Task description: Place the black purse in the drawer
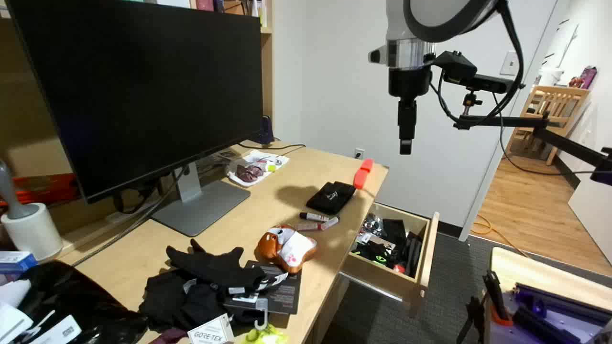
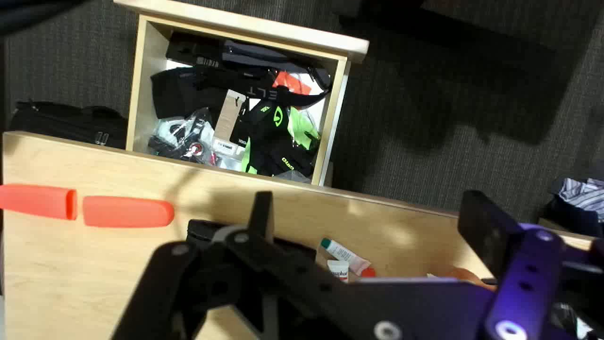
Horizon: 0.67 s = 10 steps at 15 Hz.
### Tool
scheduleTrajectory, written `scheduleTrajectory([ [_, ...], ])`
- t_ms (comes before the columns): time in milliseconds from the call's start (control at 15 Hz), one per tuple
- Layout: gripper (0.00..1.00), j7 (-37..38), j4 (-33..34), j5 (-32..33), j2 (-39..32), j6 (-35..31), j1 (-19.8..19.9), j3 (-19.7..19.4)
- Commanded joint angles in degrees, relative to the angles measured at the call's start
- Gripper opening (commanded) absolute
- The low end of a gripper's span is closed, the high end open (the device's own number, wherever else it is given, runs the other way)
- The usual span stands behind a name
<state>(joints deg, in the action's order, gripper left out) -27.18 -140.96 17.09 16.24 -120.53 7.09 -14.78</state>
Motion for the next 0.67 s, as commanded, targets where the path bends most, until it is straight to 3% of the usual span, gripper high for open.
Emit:
scheduleTrajectory([
  [0,1.0,-0.17,0.04,-0.23,-0.04,0.03,0.69,0.68],
  [600,1.0,3.47,1.65,-2.09,-3.66,-0.27,0.16,1.59],
])
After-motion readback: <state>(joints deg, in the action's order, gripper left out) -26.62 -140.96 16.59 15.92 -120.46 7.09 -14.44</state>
